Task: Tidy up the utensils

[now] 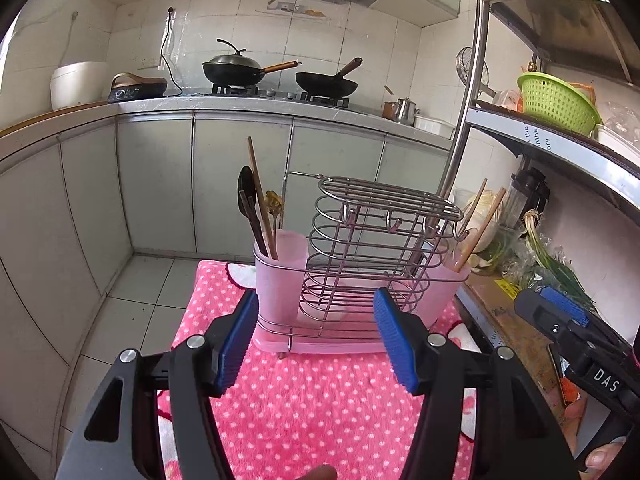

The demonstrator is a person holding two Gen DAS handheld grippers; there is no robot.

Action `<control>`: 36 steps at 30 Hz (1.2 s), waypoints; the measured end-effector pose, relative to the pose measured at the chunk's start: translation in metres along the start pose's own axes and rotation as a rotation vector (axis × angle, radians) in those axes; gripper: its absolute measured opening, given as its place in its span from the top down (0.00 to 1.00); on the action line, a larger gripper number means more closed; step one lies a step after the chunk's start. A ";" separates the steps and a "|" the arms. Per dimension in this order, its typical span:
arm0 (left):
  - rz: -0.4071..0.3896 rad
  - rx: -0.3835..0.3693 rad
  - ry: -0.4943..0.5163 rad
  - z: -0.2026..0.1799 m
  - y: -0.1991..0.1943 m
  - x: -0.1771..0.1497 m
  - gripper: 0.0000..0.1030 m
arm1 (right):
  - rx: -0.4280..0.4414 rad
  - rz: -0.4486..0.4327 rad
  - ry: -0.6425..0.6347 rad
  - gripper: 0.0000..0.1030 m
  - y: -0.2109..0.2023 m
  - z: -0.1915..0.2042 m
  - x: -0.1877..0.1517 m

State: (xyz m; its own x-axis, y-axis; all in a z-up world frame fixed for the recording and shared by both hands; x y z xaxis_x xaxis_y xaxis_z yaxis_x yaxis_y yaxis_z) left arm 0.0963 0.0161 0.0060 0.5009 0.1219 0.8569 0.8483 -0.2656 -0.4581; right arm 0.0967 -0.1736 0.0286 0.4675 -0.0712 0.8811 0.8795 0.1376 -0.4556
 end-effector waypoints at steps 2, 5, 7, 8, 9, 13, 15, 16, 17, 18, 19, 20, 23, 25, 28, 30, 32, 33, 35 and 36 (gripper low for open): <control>0.011 0.002 0.000 -0.001 0.002 -0.004 0.43 | -0.013 0.001 -0.007 0.26 0.001 0.000 -0.003; 0.021 0.005 0.003 -0.003 0.005 -0.007 0.43 | -0.016 0.010 -0.011 0.26 0.003 0.001 -0.007; 0.025 0.010 0.006 -0.004 0.007 -0.008 0.43 | -0.017 0.014 -0.011 0.26 0.003 0.002 -0.008; 0.027 0.011 0.007 -0.004 0.007 -0.009 0.43 | -0.018 0.015 -0.011 0.26 0.003 0.002 -0.009; 0.028 0.013 0.009 -0.004 0.008 -0.010 0.43 | -0.020 0.014 -0.010 0.26 0.003 0.002 -0.009; 0.035 0.024 0.017 -0.006 0.012 -0.013 0.43 | -0.029 0.015 -0.007 0.26 0.003 0.001 -0.009; 0.040 0.027 0.018 -0.006 0.014 -0.015 0.43 | -0.028 0.022 -0.005 0.26 0.004 0.001 -0.011; 0.042 0.028 0.018 -0.006 0.015 -0.015 0.43 | -0.030 0.024 -0.006 0.26 0.004 0.001 -0.011; 0.042 0.028 0.017 -0.006 0.015 -0.015 0.43 | -0.032 0.025 -0.007 0.26 0.005 0.001 -0.012; 0.042 0.029 0.016 -0.006 0.016 -0.015 0.43 | -0.032 0.026 -0.007 0.26 0.006 0.001 -0.012; 0.041 0.028 0.017 -0.006 0.016 -0.015 0.43 | -0.030 0.029 -0.005 0.26 0.006 0.000 -0.013; 0.040 0.030 0.018 -0.006 0.016 -0.015 0.43 | -0.029 0.031 -0.005 0.26 0.006 0.001 -0.013; 0.042 0.036 0.023 -0.007 0.017 -0.015 0.43 | -0.029 0.034 -0.010 0.26 0.007 0.002 -0.014; 0.044 0.037 0.021 -0.006 0.018 -0.016 0.43 | -0.028 0.034 -0.012 0.26 0.007 0.002 -0.015; 0.045 0.040 0.020 -0.005 0.018 -0.017 0.43 | -0.027 0.037 -0.014 0.26 0.008 0.003 -0.015; 0.045 0.041 0.020 -0.005 0.018 -0.018 0.43 | -0.028 0.041 -0.016 0.26 0.009 0.003 -0.017; 0.046 0.041 0.019 -0.005 0.018 -0.018 0.43 | -0.028 0.045 -0.018 0.26 0.010 0.004 -0.018; 0.045 0.042 0.021 -0.005 0.018 -0.018 0.43 | -0.028 0.045 -0.019 0.26 0.010 0.005 -0.018; 0.044 0.042 0.025 -0.005 0.018 -0.019 0.43 | -0.029 0.047 -0.021 0.26 0.011 0.005 -0.018; 0.043 0.044 0.028 -0.006 0.018 -0.019 0.43 | -0.028 0.048 -0.022 0.26 0.011 0.006 -0.019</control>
Point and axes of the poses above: each gripper's, at about its wrist camera, not at the fingertips, and y roughly the way its jaws point, z to its left, x to its top, the point moved 9 cm from there along y, roughly the way its jaws point, and after that the axes turned 10 degrees about -x, right-handed, at the moved point
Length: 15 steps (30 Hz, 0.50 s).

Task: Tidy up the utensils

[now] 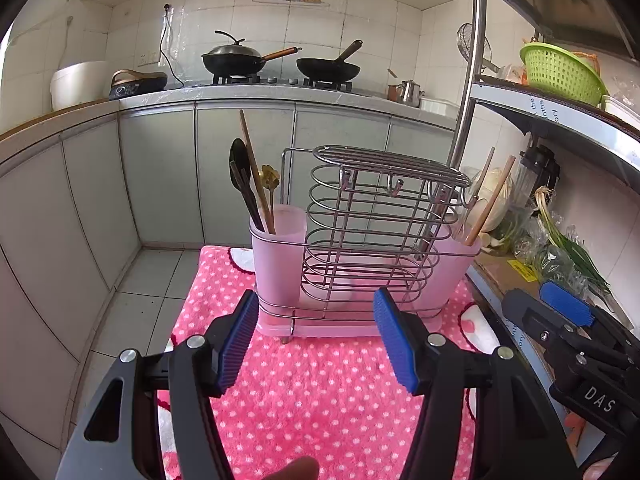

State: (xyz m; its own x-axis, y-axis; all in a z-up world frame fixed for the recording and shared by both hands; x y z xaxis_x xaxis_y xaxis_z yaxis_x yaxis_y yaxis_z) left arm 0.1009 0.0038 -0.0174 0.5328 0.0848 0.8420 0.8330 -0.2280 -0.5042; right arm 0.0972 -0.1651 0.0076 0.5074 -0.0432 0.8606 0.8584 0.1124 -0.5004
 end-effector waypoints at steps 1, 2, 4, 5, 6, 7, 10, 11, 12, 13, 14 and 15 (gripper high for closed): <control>-0.001 0.001 0.002 0.000 0.000 0.000 0.43 | 0.000 0.001 -0.001 0.26 0.000 0.000 0.000; -0.002 0.002 0.005 -0.001 0.000 0.000 0.43 | 0.000 0.001 -0.002 0.26 0.001 0.001 0.000; -0.001 0.000 0.010 -0.002 0.000 0.000 0.43 | 0.001 0.002 -0.003 0.26 0.001 0.001 0.000; -0.002 0.001 0.011 -0.002 0.000 0.000 0.43 | 0.001 0.002 -0.002 0.26 0.001 0.001 0.000; -0.004 0.002 0.012 -0.002 0.000 0.000 0.43 | 0.000 0.002 -0.002 0.26 0.001 0.001 0.000; -0.004 0.002 0.014 -0.003 0.000 -0.001 0.43 | 0.000 0.003 -0.003 0.26 0.001 0.001 0.000; -0.004 0.004 0.019 -0.003 0.000 0.000 0.43 | 0.000 0.002 -0.003 0.26 0.001 0.001 0.000; -0.004 0.004 0.020 -0.002 0.000 -0.001 0.43 | 0.000 0.002 -0.004 0.26 0.001 0.002 0.000; -0.003 0.004 0.020 -0.002 0.000 -0.001 0.43 | 0.000 0.002 -0.003 0.26 0.001 0.001 0.000; -0.003 0.002 0.020 -0.003 0.000 -0.001 0.43 | 0.000 0.003 -0.002 0.26 0.001 0.001 0.000; -0.003 0.002 0.020 -0.003 0.000 -0.001 0.43 | 0.001 0.002 -0.002 0.26 0.001 0.001 0.000; -0.004 0.002 0.022 -0.003 0.000 -0.001 0.43 | 0.001 0.002 -0.001 0.26 0.001 0.002 0.000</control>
Point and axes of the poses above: each gripper's, at about its wrist camera, not at the fingertips, and y roughly the way its jaws point, z to its left, x to its top, the point moved 9 cm from there along y, roughly the way its jaws point, and after that the axes turned 10 degrees about -x, right-handed, at the moved point
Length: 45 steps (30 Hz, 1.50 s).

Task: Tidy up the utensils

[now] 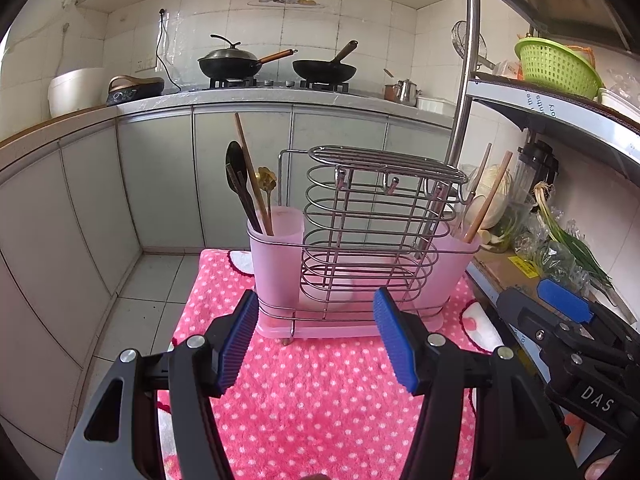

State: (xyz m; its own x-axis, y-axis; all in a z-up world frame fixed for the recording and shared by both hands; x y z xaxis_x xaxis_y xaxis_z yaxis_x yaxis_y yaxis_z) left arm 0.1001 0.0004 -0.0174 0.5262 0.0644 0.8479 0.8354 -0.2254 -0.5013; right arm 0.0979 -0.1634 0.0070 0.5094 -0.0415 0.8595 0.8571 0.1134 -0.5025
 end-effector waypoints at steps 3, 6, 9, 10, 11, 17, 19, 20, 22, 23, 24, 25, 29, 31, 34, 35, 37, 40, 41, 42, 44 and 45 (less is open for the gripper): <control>0.001 -0.002 0.002 -0.001 0.000 0.000 0.43 | -0.001 0.000 -0.001 0.26 0.000 0.000 0.000; 0.002 -0.002 0.005 -0.002 0.000 -0.001 0.43 | -0.001 0.000 0.000 0.26 0.000 0.000 0.000; 0.002 -0.002 0.008 -0.002 0.000 -0.001 0.43 | 0.001 0.001 0.002 0.26 0.000 0.000 0.000; 0.002 -0.002 0.008 -0.002 0.000 -0.001 0.43 | 0.000 0.000 0.001 0.26 0.001 0.000 0.000; 0.001 -0.002 0.009 -0.002 -0.001 -0.001 0.43 | 0.000 -0.001 0.001 0.26 0.001 0.000 0.000; 0.003 -0.006 0.012 -0.003 0.000 0.000 0.43 | 0.003 0.003 -0.001 0.26 0.001 0.000 -0.002; 0.004 -0.004 0.014 -0.003 0.000 0.000 0.43 | 0.003 0.003 -0.003 0.26 0.001 -0.001 -0.003; 0.004 -0.004 0.013 -0.003 0.000 0.000 0.43 | 0.003 0.003 -0.003 0.26 0.001 -0.001 -0.003; 0.006 -0.004 0.013 -0.003 0.001 0.000 0.43 | 0.002 0.003 -0.002 0.26 0.001 -0.001 -0.003; 0.007 -0.003 0.013 -0.002 0.001 0.000 0.43 | 0.001 0.003 -0.002 0.26 0.001 -0.001 -0.003; 0.008 -0.004 0.013 -0.002 0.001 0.000 0.43 | 0.001 0.004 -0.001 0.26 0.001 -0.001 -0.003; 0.009 -0.006 0.012 -0.002 0.002 0.000 0.43 | 0.002 0.006 -0.001 0.26 0.002 -0.001 -0.003; 0.012 -0.006 0.015 -0.002 0.003 -0.001 0.43 | 0.002 0.010 -0.002 0.26 0.003 -0.001 -0.004; 0.016 -0.009 0.014 -0.002 0.005 -0.001 0.43 | 0.001 0.012 -0.003 0.26 0.004 -0.001 -0.004; 0.020 -0.010 0.013 -0.002 0.006 -0.002 0.43 | 0.001 0.014 -0.003 0.26 0.005 -0.001 -0.004; 0.020 -0.010 0.012 -0.002 0.006 -0.002 0.43 | 0.002 0.015 -0.003 0.26 0.005 -0.001 -0.004; 0.020 -0.008 0.011 -0.002 0.006 -0.002 0.43 | 0.003 0.017 -0.002 0.26 0.006 -0.002 -0.004; 0.018 -0.005 0.014 -0.002 0.007 -0.002 0.43 | 0.003 0.021 -0.002 0.26 0.007 -0.002 -0.005; 0.018 -0.005 0.015 -0.002 0.007 -0.003 0.43 | 0.002 0.022 -0.002 0.26 0.007 -0.002 -0.005; 0.020 -0.006 0.014 -0.002 0.007 -0.003 0.43 | 0.002 0.023 -0.003 0.26 0.008 -0.002 -0.005; 0.026 -0.005 0.011 -0.002 0.009 -0.004 0.43 | 0.003 0.026 -0.003 0.26 0.009 -0.002 -0.005; 0.028 -0.006 0.007 -0.001 0.010 -0.004 0.43 | 0.003 0.026 -0.003 0.26 0.010 -0.002 -0.005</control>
Point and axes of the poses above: each gripper's, at about its wrist camera, not at the fingertips, and y roughly the way its jaws point, z to its left, x to its top, the point moved 9 cm from there along y, roughly the way its jaws point, and after that the axes turned 10 degrees about -x, right-handed, at the moved point
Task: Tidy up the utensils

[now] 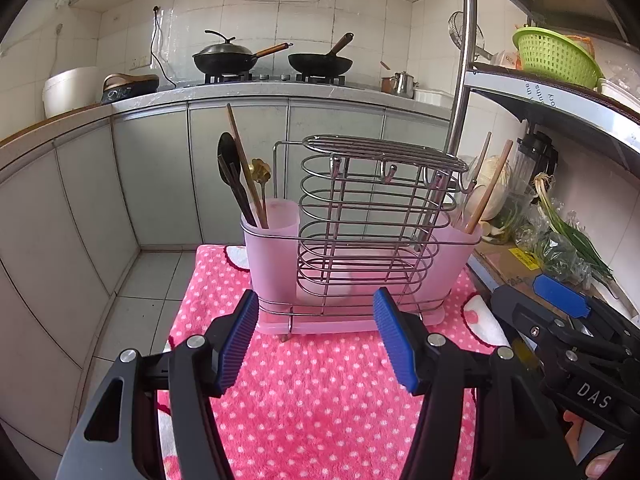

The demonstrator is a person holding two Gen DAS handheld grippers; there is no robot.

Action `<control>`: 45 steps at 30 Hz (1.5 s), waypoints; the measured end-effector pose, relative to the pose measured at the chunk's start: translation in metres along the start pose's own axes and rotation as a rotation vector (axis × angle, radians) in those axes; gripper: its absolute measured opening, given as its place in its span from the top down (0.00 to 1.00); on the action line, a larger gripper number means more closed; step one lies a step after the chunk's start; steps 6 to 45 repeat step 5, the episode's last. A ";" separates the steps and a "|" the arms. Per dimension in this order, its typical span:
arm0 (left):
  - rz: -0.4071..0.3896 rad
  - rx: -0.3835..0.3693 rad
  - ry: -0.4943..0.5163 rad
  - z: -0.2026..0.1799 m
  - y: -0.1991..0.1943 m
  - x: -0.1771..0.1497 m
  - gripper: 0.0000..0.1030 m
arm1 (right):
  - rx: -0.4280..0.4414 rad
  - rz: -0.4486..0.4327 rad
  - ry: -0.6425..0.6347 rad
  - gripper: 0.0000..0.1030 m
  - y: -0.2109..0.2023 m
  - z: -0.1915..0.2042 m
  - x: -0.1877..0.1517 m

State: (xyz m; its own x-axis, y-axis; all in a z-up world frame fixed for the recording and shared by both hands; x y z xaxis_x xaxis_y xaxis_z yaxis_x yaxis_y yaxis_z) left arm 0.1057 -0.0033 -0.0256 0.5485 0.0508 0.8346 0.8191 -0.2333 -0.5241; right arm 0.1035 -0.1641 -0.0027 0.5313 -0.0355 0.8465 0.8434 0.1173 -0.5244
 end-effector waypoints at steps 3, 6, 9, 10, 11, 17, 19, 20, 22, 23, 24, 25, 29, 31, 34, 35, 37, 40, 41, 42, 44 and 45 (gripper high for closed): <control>0.000 0.003 -0.002 0.001 0.001 0.000 0.43 | -0.001 0.001 0.000 0.26 0.001 0.000 0.000; 0.001 0.003 -0.002 0.001 0.001 0.000 0.43 | 0.000 0.003 0.000 0.26 0.001 -0.001 0.000; 0.001 0.003 -0.002 0.001 0.001 0.000 0.43 | 0.000 0.003 0.000 0.26 0.001 -0.001 0.000; 0.001 0.003 -0.002 0.001 0.001 0.000 0.43 | 0.000 0.003 0.000 0.26 0.001 -0.001 0.000; 0.001 0.003 -0.002 0.001 0.001 0.000 0.43 | 0.000 0.003 0.000 0.26 0.001 -0.001 0.000; 0.001 0.003 -0.002 0.001 0.001 0.000 0.43 | 0.000 0.003 0.000 0.26 0.001 -0.001 0.000; 0.001 0.003 -0.002 0.001 0.001 0.000 0.43 | 0.000 0.003 0.000 0.26 0.001 -0.001 0.000; 0.001 0.003 -0.002 0.001 0.001 0.000 0.43 | 0.000 0.003 0.000 0.26 0.001 -0.001 0.000; 0.001 0.003 -0.002 0.001 0.001 0.000 0.43 | 0.000 0.003 0.000 0.26 0.001 -0.001 0.000; 0.001 0.003 -0.002 0.001 0.001 0.000 0.43 | 0.000 0.003 0.000 0.26 0.001 -0.001 0.000; 0.001 0.003 -0.002 0.001 0.001 0.000 0.43 | 0.000 0.003 0.000 0.26 0.001 -0.001 0.000; 0.001 0.003 -0.002 0.001 0.001 0.000 0.43 | 0.000 0.003 0.000 0.26 0.001 -0.001 0.000; 0.001 0.003 -0.002 0.001 0.001 0.000 0.43 | 0.000 0.003 0.000 0.26 0.001 -0.001 0.000; 0.001 0.003 -0.002 0.001 0.001 0.000 0.43 | 0.000 0.003 0.000 0.26 0.001 -0.001 0.000; 0.001 0.003 -0.002 0.001 0.001 0.000 0.43 | 0.000 0.003 0.000 0.26 0.001 -0.001 0.000; 0.001 0.003 -0.002 0.001 0.001 0.000 0.43 | 0.000 0.003 0.000 0.26 0.001 -0.001 0.000; 0.001 0.003 -0.002 0.001 0.001 0.000 0.43 | 0.000 0.003 0.000 0.26 0.001 -0.001 0.000; 0.001 0.003 -0.002 0.001 0.001 0.000 0.43 | 0.000 0.003 0.000 0.26 0.001 -0.001 0.000; 0.001 0.003 -0.002 0.001 0.001 0.000 0.43 | 0.000 0.003 0.000 0.26 0.001 -0.001 0.000; 0.001 0.003 -0.002 0.001 0.001 0.000 0.43 | 0.000 0.003 0.000 0.26 0.001 -0.001 0.000; 0.001 0.003 -0.002 0.001 0.001 0.000 0.43 | 0.000 0.003 0.000 0.26 0.001 -0.001 0.000; 0.001 0.003 -0.002 0.001 0.001 0.000 0.43 | 0.000 0.003 0.000 0.26 0.001 -0.001 0.000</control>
Point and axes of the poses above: each gripper's, at about its wrist camera, not at the fingertips, and y roughly the way its jaws point, z to its left, x to its top, the point moved 9 cm from there along y, roughly the way its jaws point, and after that the axes turned 10 degrees about -x, right-handed, at the moved point
